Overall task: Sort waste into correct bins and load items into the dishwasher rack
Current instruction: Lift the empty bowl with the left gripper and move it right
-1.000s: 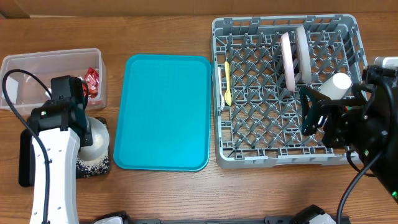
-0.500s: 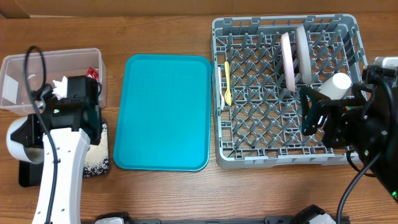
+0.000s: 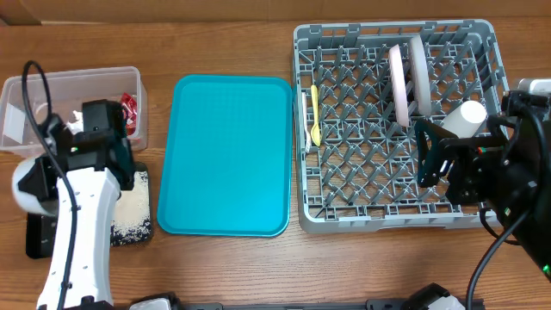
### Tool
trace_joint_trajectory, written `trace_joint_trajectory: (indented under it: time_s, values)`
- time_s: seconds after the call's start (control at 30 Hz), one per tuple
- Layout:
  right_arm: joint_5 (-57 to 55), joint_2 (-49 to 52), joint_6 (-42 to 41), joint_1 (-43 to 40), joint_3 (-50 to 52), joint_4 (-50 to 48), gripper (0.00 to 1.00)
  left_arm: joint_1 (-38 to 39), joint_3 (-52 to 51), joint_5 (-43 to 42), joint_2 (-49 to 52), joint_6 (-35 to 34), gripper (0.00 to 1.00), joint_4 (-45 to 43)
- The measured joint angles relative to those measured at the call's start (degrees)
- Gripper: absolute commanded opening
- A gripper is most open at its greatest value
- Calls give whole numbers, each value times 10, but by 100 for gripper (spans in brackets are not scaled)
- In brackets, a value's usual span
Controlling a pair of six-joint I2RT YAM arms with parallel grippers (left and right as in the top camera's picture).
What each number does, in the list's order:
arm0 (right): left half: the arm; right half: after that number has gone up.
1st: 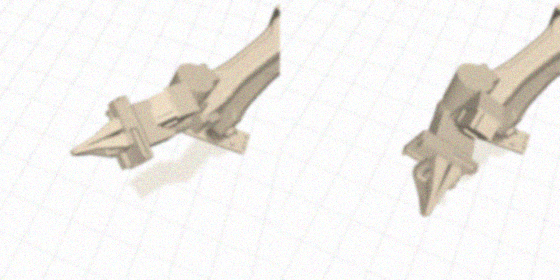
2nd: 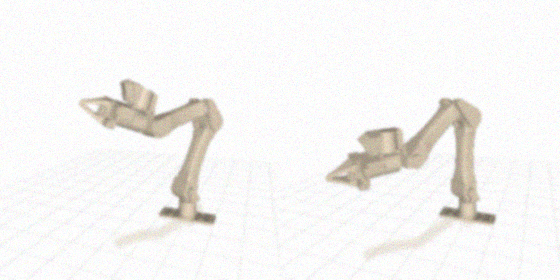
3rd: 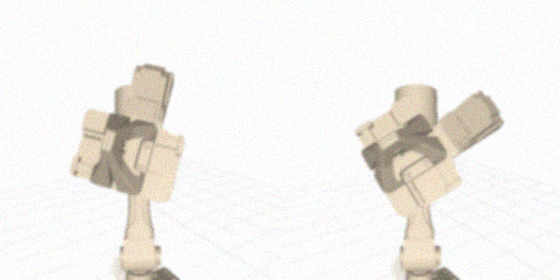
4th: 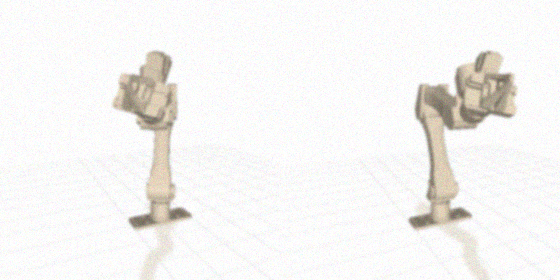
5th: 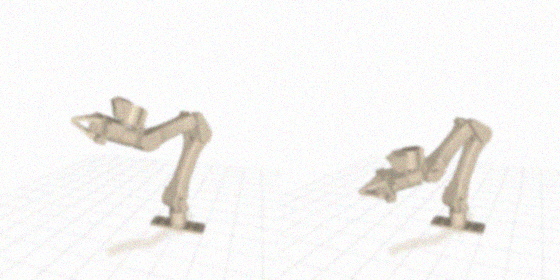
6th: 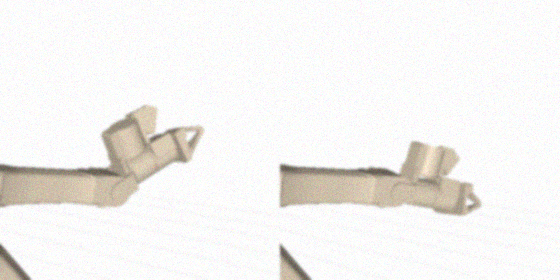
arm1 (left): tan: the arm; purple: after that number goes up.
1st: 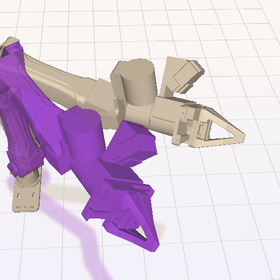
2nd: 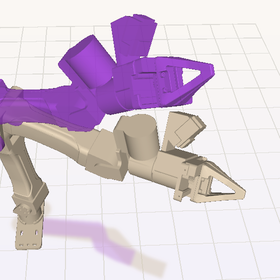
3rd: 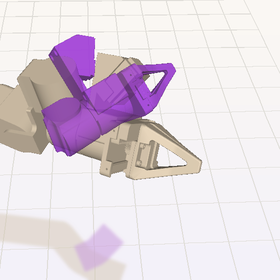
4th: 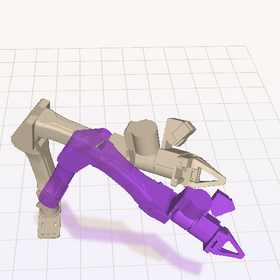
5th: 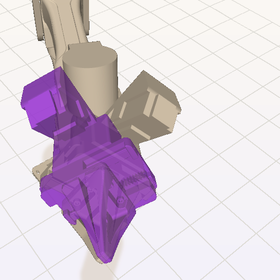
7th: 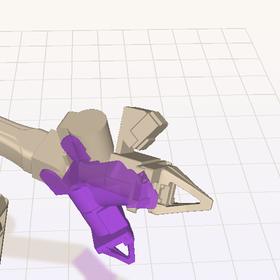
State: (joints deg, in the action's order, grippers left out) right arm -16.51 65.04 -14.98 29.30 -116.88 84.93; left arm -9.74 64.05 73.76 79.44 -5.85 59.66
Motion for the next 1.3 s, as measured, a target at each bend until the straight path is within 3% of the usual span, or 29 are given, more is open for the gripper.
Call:
trace_joint_trajectory:
  time_s: [0.2, 0.43, 0.57, 0.73, 0.9, 1.0, 1.1, 1.23, 1.3]
  values:
    - [0, 0, 0, 0, 0, 0, 100, 1, -6, -1, 33, 18, 4, 0]
    - [0, 0, 0, 0, 0, 0, 100, 49, -9, 113, 37, 123, 4, -62]
    - [0, 0, 0, 0, 0, 0, 100, 48, -10, 65, 38, 110, 4, -63]
    - [0, 0, 0, 0, 0, 0, 100, 49, -17, 120, 42, 181, 4, -103]
    - [0, 0, 0, 0, 0, 0, 100, 47, -22, 96, 42, 166, 4, -91]
    - [0, 0, 0, 0, 0, 0, 100, 49, -25, 125, 42, 247, 4, -121]
    - [0, 0, 0, 0, 0, 0, 100, 67, -24, 132, 40, 275, 4, -155]
    - [0, 0, 0, 0, 0, 0, 100, 74, -23, 62, 37, 242, 4, -133]
    - [0, 0, 0, 0, 0, 0, 100, 75, -22, -70, 29, 200, 4, -109]
